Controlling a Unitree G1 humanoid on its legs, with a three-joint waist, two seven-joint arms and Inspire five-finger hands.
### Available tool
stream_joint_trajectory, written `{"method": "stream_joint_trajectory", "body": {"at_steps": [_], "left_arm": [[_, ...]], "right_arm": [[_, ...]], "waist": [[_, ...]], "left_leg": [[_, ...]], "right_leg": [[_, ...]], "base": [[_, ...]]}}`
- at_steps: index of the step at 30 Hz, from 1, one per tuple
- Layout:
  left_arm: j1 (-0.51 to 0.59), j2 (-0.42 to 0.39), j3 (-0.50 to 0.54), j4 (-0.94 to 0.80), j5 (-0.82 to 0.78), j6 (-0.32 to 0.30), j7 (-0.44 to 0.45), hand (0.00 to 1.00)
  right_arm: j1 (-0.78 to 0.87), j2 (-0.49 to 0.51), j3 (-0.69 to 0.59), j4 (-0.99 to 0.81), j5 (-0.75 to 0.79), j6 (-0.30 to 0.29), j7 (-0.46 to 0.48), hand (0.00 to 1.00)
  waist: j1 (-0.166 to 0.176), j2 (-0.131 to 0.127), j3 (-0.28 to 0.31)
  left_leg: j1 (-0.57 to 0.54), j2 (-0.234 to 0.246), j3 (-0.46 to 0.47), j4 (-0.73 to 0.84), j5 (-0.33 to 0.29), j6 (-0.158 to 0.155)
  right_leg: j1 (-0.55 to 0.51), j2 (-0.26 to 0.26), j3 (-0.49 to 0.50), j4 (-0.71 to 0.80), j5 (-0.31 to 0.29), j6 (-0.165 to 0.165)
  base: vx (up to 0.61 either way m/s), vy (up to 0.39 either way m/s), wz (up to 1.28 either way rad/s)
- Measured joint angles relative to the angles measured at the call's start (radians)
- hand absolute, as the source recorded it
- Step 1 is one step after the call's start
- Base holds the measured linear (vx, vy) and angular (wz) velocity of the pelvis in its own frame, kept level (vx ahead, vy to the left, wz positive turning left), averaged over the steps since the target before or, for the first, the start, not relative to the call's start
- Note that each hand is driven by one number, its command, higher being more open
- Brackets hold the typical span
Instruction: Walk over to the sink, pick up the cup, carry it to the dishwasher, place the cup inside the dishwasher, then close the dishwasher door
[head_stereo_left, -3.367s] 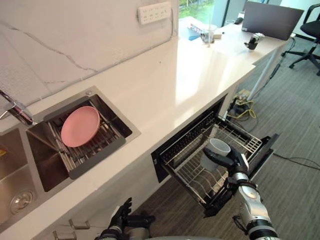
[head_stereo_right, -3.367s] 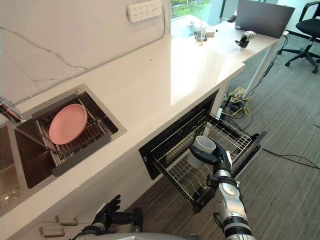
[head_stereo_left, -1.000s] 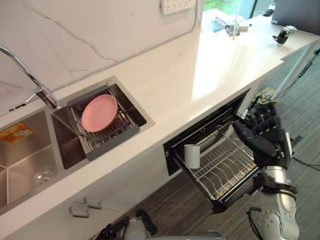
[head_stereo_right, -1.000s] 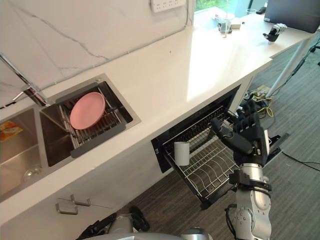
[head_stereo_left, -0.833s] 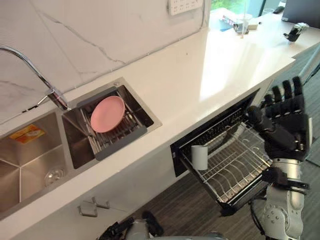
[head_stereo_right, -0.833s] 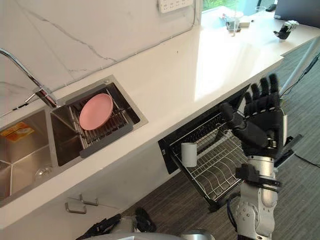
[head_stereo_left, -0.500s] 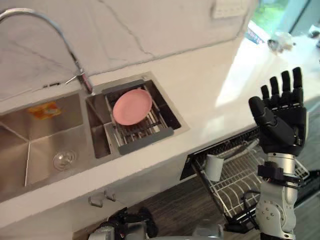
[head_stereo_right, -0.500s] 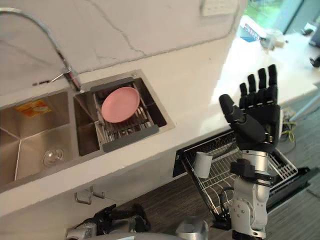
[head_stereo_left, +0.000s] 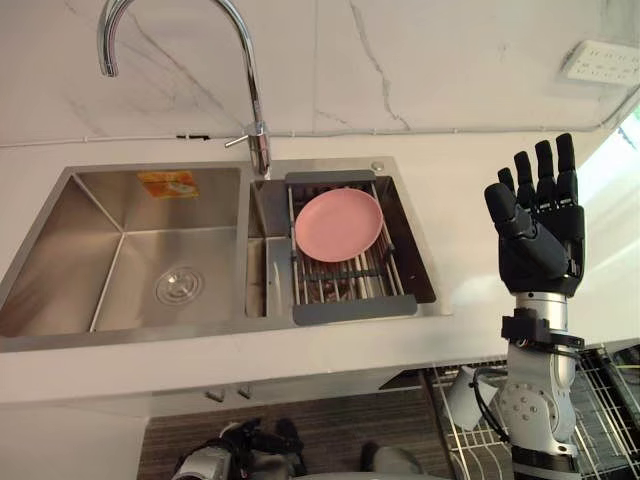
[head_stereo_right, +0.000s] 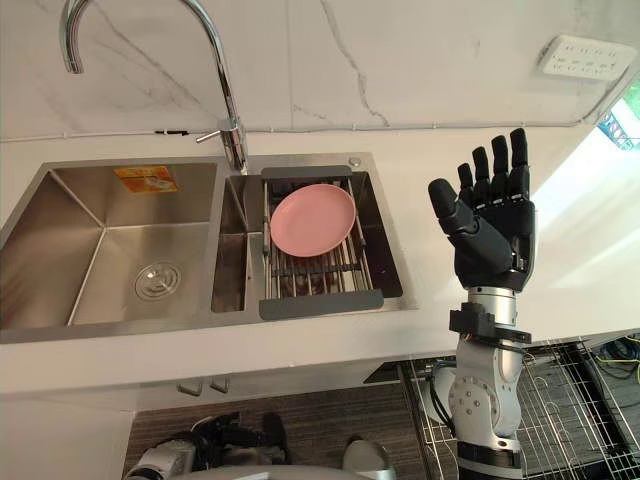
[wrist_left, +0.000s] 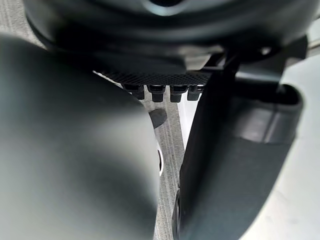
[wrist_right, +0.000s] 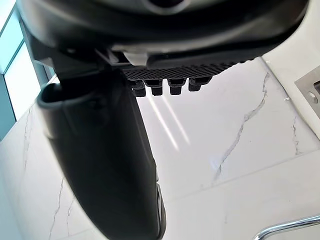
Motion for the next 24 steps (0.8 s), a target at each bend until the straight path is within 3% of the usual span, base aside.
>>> {"method": "stream_joint_trajectory", "body": {"at_steps": [1,6,11,15,20,24], "left_arm": [[0.016,-0.016,0.02,0.031,-0.026,0.001,-0.01,1.0],[0.02,-0.015,0.021,0.034,-0.029,0.001,-0.01,1.0],[0.036,-0.015,0.056,0.037,-0.107,0.004,-0.01,1.0],[0.054,-0.012,0.104,0.045,-0.218,0.025,0.008,1.0],[0.053,-0.021,0.139,0.061,-0.29,0.038,0.011,1.0],[0.056,-0.018,0.14,0.066,-0.295,0.037,0.014,1.0]], "right_arm": [[0.044,0.004,0.029,0.051,-0.001,0.041,0.08,1.0],[0.044,0.004,0.033,0.055,0.0,0.04,0.08,1.0],[0.045,0.004,0.061,0.106,-0.01,0.047,0.073,1.0],[0.046,0.004,0.051,0.106,-0.049,0.062,-0.002,1.0],[0.052,-0.007,0.007,0.107,-0.274,0.103,-0.094,1.0],[0.04,-0.117,-0.018,0.106,-0.525,0.125,-0.117,1.0]], "waist": [[-0.008,0.024,-0.031],[-0.008,0.026,-0.033],[-0.001,0.038,-0.038],[0.002,0.045,-0.043],[0.028,0.041,-0.044],[0.027,0.033,-0.044]], "left_leg": [[0.026,-0.009,0.001,-0.004,-0.025,-0.014],[0.023,-0.009,-0.002,-0.004,-0.025,-0.014],[0.017,-0.009,-0.012,-0.004,-0.024,-0.014],[-0.005,-0.005,-0.025,-0.002,-0.023,-0.017],[-0.001,0.013,-0.002,0.002,-0.021,-0.021],[0.021,0.025,-0.005,0.002,-0.026,-0.03]], "right_leg": [[0.046,0.0,0.0,-0.035,-0.011,0.01],[0.046,-0.002,-0.004,-0.036,-0.011,0.01],[0.048,-0.007,-0.028,-0.05,-0.013,0.013],[0.037,-0.008,-0.059,-0.06,-0.02,0.005],[0.035,0.0,-0.088,-0.069,0.002,0.012],[0.065,0.009,-0.108,-0.074,0.007,0.011]], "base": [[0.01,-0.003,-0.03],[0.0,0.0,0.01],[0.01,-0.002,0.08],[0.06,-0.023,0.09],[0.08,-0.048,-0.15],[0.05,-0.046,-0.01]]}}
